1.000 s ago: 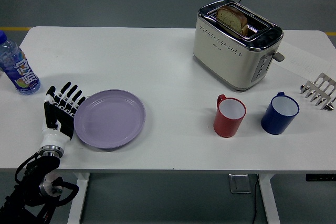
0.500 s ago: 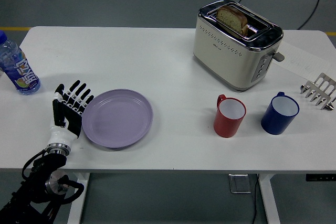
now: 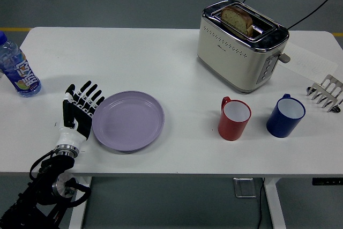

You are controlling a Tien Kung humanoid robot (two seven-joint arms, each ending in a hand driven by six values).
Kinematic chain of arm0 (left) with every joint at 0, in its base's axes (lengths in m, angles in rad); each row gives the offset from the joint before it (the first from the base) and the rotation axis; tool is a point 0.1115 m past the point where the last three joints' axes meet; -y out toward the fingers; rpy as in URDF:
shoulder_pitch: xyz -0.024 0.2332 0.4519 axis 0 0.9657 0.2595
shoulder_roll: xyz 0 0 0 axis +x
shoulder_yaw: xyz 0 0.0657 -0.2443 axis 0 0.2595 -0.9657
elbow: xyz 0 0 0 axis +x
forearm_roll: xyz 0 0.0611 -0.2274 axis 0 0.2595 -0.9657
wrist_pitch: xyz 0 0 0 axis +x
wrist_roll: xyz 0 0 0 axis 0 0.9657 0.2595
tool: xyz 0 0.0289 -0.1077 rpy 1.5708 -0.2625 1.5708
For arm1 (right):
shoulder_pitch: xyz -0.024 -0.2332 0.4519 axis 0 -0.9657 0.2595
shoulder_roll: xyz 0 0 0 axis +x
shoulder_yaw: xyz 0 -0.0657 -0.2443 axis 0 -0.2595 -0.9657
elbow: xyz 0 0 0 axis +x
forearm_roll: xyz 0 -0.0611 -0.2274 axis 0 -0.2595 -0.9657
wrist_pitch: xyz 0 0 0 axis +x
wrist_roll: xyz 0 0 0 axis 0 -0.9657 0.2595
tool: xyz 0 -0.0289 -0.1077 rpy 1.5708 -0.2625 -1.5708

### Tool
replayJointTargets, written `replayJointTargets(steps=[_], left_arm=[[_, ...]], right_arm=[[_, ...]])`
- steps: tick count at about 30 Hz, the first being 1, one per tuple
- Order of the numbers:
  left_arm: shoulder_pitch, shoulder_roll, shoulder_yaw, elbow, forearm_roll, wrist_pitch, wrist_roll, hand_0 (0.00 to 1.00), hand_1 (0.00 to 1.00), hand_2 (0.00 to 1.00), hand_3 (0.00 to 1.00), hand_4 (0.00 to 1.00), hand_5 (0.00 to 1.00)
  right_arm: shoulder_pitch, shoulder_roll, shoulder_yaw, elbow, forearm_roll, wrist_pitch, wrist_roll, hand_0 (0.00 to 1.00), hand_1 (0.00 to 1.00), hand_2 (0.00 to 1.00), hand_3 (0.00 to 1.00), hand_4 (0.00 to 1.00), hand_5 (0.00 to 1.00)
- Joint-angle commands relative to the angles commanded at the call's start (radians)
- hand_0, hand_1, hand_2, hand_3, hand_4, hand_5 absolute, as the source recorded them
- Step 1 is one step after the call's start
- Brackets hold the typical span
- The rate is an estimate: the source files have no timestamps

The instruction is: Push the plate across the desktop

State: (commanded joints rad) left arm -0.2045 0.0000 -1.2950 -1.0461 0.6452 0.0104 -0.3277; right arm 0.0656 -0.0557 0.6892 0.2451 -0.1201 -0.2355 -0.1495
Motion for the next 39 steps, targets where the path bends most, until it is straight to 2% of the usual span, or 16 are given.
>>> replayJointTargets(steps=[16,39], left_arm=[[-0.010,0.000,0.015,0.007,-0.003,0.000,-0.004,0.780,0.811,0.807,0.769,0.575,0.998],[-0.032,0.000,0.083,0.019,-0.019,-0.001,-0.007,0.780,0.811,0.805,0.768,0.574,0.998]], right_arm=[[-0.006,0.002,0.011,0.002,-0.022,-0.002,-0.009,0.587,0.526,0.611,0.604,0.327,0.549],[-0.001,0.004,0.015,0.006,-0.042,-0.002,-0.019,0.588,0.526,0.614,0.603,0.327,0.551]])
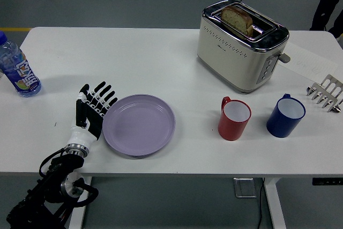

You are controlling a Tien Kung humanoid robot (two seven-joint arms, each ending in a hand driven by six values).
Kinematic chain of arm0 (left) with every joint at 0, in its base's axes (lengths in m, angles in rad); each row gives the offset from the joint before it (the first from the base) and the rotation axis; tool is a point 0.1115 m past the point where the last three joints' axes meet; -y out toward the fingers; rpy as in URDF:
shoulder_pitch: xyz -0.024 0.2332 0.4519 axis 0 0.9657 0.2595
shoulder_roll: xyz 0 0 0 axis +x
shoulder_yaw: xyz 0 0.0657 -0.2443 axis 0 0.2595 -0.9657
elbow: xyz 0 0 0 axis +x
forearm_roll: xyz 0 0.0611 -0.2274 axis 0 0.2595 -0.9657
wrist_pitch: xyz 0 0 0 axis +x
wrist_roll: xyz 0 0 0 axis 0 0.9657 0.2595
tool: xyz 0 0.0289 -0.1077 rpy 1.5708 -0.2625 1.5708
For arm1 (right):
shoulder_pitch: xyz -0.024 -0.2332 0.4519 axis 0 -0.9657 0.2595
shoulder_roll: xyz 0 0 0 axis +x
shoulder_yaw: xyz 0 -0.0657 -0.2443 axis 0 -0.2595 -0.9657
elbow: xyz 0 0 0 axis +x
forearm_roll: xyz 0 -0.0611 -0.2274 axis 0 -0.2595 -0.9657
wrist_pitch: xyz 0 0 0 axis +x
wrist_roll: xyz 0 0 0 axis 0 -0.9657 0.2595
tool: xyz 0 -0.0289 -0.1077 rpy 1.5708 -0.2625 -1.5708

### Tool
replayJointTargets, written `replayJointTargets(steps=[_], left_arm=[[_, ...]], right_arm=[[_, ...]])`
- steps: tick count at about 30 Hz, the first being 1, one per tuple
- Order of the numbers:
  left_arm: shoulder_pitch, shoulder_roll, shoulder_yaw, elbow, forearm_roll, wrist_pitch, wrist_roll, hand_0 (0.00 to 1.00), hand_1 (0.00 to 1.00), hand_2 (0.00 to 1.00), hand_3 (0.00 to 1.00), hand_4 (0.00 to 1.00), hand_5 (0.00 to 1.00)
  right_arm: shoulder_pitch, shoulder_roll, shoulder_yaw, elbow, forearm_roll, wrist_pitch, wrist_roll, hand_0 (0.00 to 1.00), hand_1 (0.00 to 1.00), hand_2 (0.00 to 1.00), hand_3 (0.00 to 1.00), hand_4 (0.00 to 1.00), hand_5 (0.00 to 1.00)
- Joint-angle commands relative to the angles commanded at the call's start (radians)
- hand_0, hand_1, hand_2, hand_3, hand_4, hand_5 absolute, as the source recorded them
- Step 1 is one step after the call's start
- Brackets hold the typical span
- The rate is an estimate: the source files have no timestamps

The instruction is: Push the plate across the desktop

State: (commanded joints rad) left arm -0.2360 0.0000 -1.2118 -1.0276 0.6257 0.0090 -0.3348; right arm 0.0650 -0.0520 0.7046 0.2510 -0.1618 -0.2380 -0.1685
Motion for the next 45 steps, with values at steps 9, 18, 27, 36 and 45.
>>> replayJointTargets(steps=[9,18,27,36,45], left_arm=[[-0.008,0.000,0.057,0.005,-0.017,-0.002,0.001,0.779,0.811,0.805,0.767,0.573,0.998],[-0.013,0.000,0.101,0.005,-0.031,-0.005,0.000,0.778,0.810,0.805,0.767,0.573,0.998],[-0.023,0.000,0.145,0.001,-0.048,-0.008,-0.001,0.778,0.810,0.804,0.766,0.573,0.998],[-0.030,0.000,0.189,0.003,-0.062,-0.010,-0.002,0.778,0.810,0.804,0.766,0.573,0.998],[-0.033,0.000,0.195,0.004,-0.062,-0.008,-0.003,0.778,0.810,0.804,0.765,0.572,0.998]], right_arm=[[0.005,0.000,0.004,0.001,-0.013,0.001,-0.005,0.588,0.526,0.613,0.604,0.326,0.550],[0.006,0.001,0.004,0.002,-0.019,0.002,-0.007,0.588,0.526,0.615,0.604,0.326,0.551],[0.008,0.001,0.008,0.003,-0.027,0.002,-0.011,0.588,0.527,0.616,0.606,0.325,0.552],[0.009,0.002,0.011,0.004,-0.033,0.002,-0.014,0.587,0.527,0.616,0.606,0.325,0.553],[0.006,0.004,0.014,0.005,-0.040,0.001,-0.017,0.587,0.526,0.617,0.606,0.323,0.556]])
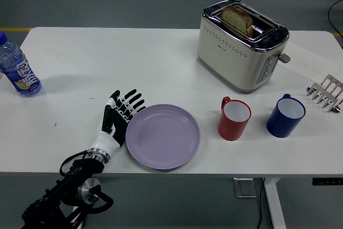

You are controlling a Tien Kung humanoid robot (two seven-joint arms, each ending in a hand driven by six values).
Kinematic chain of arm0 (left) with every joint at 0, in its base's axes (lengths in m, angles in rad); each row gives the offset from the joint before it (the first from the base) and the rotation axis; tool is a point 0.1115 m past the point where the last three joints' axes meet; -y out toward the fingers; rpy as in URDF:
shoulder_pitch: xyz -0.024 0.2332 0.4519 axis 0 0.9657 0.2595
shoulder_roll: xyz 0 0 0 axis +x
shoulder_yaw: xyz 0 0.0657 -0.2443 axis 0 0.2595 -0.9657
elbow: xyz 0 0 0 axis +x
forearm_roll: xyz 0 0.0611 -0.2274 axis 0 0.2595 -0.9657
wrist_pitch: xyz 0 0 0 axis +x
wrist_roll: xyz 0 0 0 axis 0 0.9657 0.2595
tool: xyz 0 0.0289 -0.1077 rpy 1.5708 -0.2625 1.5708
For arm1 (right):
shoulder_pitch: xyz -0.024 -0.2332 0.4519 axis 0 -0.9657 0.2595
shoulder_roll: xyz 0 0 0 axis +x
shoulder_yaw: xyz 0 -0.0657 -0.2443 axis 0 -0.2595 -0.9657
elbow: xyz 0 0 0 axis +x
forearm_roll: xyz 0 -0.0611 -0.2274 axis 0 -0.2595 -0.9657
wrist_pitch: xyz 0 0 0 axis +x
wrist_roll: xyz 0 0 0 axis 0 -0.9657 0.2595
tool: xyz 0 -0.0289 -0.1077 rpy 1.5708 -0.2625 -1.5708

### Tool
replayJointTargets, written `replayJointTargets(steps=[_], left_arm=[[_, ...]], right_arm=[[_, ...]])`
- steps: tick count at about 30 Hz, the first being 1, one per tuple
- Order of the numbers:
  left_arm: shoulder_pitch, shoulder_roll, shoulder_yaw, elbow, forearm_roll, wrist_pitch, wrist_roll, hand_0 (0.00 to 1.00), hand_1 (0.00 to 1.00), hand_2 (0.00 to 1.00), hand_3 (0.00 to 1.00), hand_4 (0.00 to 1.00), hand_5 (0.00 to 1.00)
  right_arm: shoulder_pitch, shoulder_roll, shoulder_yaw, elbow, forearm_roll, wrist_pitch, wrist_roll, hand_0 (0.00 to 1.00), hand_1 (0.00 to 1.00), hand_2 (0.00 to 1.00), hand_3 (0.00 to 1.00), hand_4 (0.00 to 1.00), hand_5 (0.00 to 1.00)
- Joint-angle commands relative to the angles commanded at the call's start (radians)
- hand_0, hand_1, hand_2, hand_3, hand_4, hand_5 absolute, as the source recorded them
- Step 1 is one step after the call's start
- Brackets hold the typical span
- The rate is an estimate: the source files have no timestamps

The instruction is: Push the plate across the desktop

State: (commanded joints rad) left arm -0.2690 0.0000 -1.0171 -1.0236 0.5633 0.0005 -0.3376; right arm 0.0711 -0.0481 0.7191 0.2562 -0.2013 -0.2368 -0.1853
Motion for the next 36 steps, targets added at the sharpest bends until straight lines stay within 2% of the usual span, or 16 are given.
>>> replayJointTargets(steps=[8,20,22,27,28,30,33,36], left_arm=[[0.006,0.000,-0.044,-0.002,0.018,0.007,0.001,0.777,0.810,0.804,0.765,0.572,0.998],[0.009,0.000,-0.240,-0.021,0.094,0.035,0.020,0.779,0.806,0.800,0.755,0.580,0.998],[0.006,0.000,-0.280,-0.027,0.109,0.046,0.032,0.779,0.786,0.779,0.725,0.583,0.998],[0.007,0.000,-0.361,-0.052,0.134,0.059,0.066,0.779,0.786,0.779,0.725,0.583,0.998],[0.011,0.000,-0.384,-0.061,0.135,0.061,0.073,0.752,0.758,0.740,0.689,0.582,0.998],[0.013,0.000,-0.399,-0.067,0.132,0.061,0.077,0.752,0.758,0.740,0.689,0.582,0.998],[0.026,0.001,-0.458,-0.090,0.121,0.060,0.096,0.752,0.758,0.740,0.689,0.582,0.998],[0.036,0.017,-0.506,-0.103,0.096,0.056,0.116,0.741,0.746,0.729,0.679,0.580,0.998]], right_arm=[[-0.004,0.002,0.005,0.001,-0.006,-0.002,-0.004,0.587,0.526,0.617,0.606,0.323,0.556],[-0.010,0.001,0.007,-0.001,-0.006,-0.002,-0.001,0.587,0.527,0.616,0.606,0.320,0.554],[-0.010,-0.001,0.006,-0.002,-0.004,-0.002,0.001,0.587,0.527,0.615,0.606,0.321,0.553],[-0.010,-0.005,-0.001,-0.005,0.008,-0.001,0.009,0.587,0.527,0.615,0.606,0.321,0.553],[-0.009,-0.006,-0.004,-0.006,0.015,-0.001,0.012,0.588,0.526,0.615,0.605,0.320,0.554],[-0.008,-0.007,-0.007,-0.006,0.020,-0.001,0.015,0.588,0.526,0.615,0.605,0.320,0.554],[-0.008,-0.008,-0.014,-0.008,0.039,-0.001,0.022,0.588,0.526,0.615,0.605,0.320,0.554],[-0.010,-0.009,-0.017,-0.010,0.045,-0.001,0.025,0.587,0.526,0.615,0.604,0.320,0.547]])
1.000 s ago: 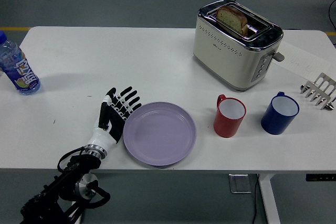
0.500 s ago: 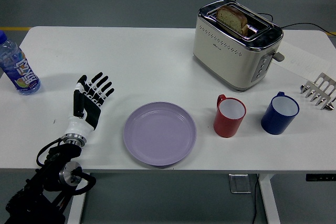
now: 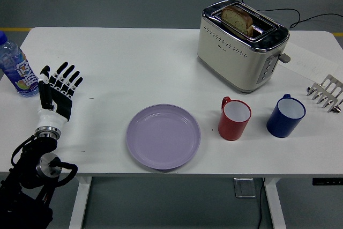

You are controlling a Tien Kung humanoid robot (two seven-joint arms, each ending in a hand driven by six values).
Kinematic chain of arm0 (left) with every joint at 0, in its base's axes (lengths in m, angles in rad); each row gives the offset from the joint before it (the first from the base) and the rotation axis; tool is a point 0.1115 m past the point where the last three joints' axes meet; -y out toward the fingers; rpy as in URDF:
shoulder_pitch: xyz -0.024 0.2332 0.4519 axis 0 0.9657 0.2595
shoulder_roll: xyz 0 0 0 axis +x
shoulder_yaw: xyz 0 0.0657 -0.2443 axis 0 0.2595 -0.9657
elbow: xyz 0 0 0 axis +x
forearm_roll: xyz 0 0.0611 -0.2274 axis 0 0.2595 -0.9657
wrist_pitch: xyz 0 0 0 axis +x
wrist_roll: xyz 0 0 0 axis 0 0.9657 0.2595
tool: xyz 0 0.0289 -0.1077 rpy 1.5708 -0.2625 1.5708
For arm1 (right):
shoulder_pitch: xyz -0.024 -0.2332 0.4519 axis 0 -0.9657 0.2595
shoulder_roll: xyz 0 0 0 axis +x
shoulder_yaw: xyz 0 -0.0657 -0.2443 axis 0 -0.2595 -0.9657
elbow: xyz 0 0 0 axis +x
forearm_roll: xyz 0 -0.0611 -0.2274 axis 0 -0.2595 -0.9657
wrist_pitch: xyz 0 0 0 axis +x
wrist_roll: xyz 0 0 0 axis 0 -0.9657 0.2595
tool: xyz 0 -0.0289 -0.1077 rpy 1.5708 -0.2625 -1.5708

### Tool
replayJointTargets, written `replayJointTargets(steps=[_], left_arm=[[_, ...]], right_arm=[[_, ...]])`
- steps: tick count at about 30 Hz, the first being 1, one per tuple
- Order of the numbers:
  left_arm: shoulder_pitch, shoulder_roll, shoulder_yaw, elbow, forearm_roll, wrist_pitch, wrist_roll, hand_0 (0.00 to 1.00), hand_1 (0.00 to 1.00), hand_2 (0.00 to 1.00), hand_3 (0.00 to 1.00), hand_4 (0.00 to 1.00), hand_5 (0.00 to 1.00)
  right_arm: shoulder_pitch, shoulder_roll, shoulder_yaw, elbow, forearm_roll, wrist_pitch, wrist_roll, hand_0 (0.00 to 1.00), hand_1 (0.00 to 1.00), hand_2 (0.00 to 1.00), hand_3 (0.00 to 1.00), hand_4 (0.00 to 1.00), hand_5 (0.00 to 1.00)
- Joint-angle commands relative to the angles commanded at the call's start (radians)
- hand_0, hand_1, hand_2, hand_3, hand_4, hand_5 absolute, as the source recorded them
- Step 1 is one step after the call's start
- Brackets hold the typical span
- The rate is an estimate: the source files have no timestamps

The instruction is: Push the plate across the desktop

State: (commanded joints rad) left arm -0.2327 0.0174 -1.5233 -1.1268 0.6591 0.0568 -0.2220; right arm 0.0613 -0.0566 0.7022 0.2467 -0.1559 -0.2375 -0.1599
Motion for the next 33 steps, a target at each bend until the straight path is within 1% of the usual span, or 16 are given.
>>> replayJointTargets(steps=[2,3,4,5,6,7,9,14,15,16,18,19,21,22,26,33], left_arm=[[0.007,0.014,-0.027,-0.004,-0.016,-0.011,0.029,0.741,0.746,0.729,0.679,0.580,0.998],[0.014,0.028,-0.045,-0.006,-0.027,-0.013,0.048,0.741,0.746,0.729,0.679,0.580,0.998],[0.016,0.031,-0.049,-0.007,-0.030,-0.013,0.053,0.719,0.742,0.722,0.677,0.578,0.998],[0.024,0.044,-0.063,-0.010,-0.036,-0.014,0.063,0.719,0.742,0.722,0.677,0.578,0.998],[0.028,0.051,-0.070,-0.011,-0.042,-0.015,0.068,0.719,0.742,0.722,0.677,0.578,0.998],[0.038,0.066,-0.087,-0.013,-0.058,-0.017,0.076,0.719,0.742,0.722,0.677,0.578,0.998],[0.050,0.084,-0.111,-0.015,-0.075,-0.020,0.088,0.719,0.742,0.722,0.677,0.578,0.998],[0.075,0.112,-0.177,-0.021,-0.093,-0.025,0.119,0.711,0.741,0.724,0.677,0.578,0.998],[0.076,0.114,-0.182,-0.021,-0.093,-0.026,0.122,0.711,0.741,0.724,0.677,0.578,0.998],[0.078,0.114,-0.199,-0.021,-0.094,-0.027,0.128,0.712,0.758,0.740,0.697,0.586,0.998],[0.082,0.111,-0.249,-0.021,-0.094,-0.029,0.145,0.712,0.758,0.740,0.697,0.586,0.998],[0.082,0.110,-0.255,-0.021,-0.094,-0.029,0.147,0.712,0.758,0.740,0.697,0.586,0.998],[0.083,0.101,-0.285,-0.020,-0.095,-0.027,0.152,0.712,0.758,0.740,0.697,0.586,0.998],[0.084,0.097,-0.295,-0.020,-0.096,-0.027,0.153,0.712,0.767,0.755,0.721,0.588,0.998],[0.089,0.085,-0.312,-0.017,-0.103,-0.028,0.158,0.712,0.767,0.755,0.721,0.588,0.998],[0.096,0.081,-0.322,-0.020,-0.104,-0.033,0.160,0.715,0.770,0.758,0.730,0.580,0.998]], right_arm=[[-0.001,0.000,-0.001,-0.001,0.002,0.001,0.001,0.587,0.526,0.615,0.604,0.320,0.547],[-0.001,0.000,-0.002,-0.001,0.005,0.001,0.002,0.587,0.526,0.615,0.604,0.320,0.547],[-0.001,0.000,-0.002,-0.001,0.006,0.001,0.002,0.587,0.526,0.613,0.604,0.320,0.546],[-0.001,0.000,-0.004,-0.001,0.009,0.001,0.003,0.587,0.526,0.613,0.604,0.320,0.546],[-0.001,0.000,-0.005,-0.001,0.011,0.001,0.003,0.587,0.526,0.613,0.604,0.320,0.546],[-0.001,0.000,-0.007,-0.001,0.016,0.000,0.004,0.587,0.526,0.613,0.604,0.320,0.546],[0.000,0.001,-0.009,-0.001,0.020,0.000,0.005,0.587,0.526,0.613,0.604,0.320,0.546],[-0.001,0.001,-0.009,-0.001,0.023,0.000,0.005,0.587,0.526,0.613,0.603,0.320,0.547],[-0.001,0.001,-0.009,-0.001,0.023,0.000,0.005,0.587,0.526,0.613,0.603,0.320,0.547],[-0.001,0.001,-0.008,-0.002,0.023,0.000,0.005,0.587,0.527,0.613,0.603,0.320,0.547],[-0.002,0.002,-0.007,-0.002,0.023,0.000,0.005,0.587,0.527,0.613,0.603,0.320,0.547],[-0.002,0.002,-0.007,-0.002,0.023,0.000,0.005,0.587,0.527,0.613,0.603,0.320,0.547],[-0.003,0.002,-0.006,-0.002,0.022,0.000,0.005,0.587,0.527,0.613,0.603,0.320,0.547],[-0.003,0.002,-0.006,-0.002,0.022,0.000,0.005,0.587,0.527,0.613,0.603,0.320,0.547],[-0.003,0.002,-0.007,-0.002,0.025,-0.001,0.005,0.587,0.527,0.613,0.603,0.320,0.547],[-0.001,0.003,-0.007,-0.001,0.026,-0.003,0.004,0.587,0.527,0.613,0.603,0.320,0.545]])
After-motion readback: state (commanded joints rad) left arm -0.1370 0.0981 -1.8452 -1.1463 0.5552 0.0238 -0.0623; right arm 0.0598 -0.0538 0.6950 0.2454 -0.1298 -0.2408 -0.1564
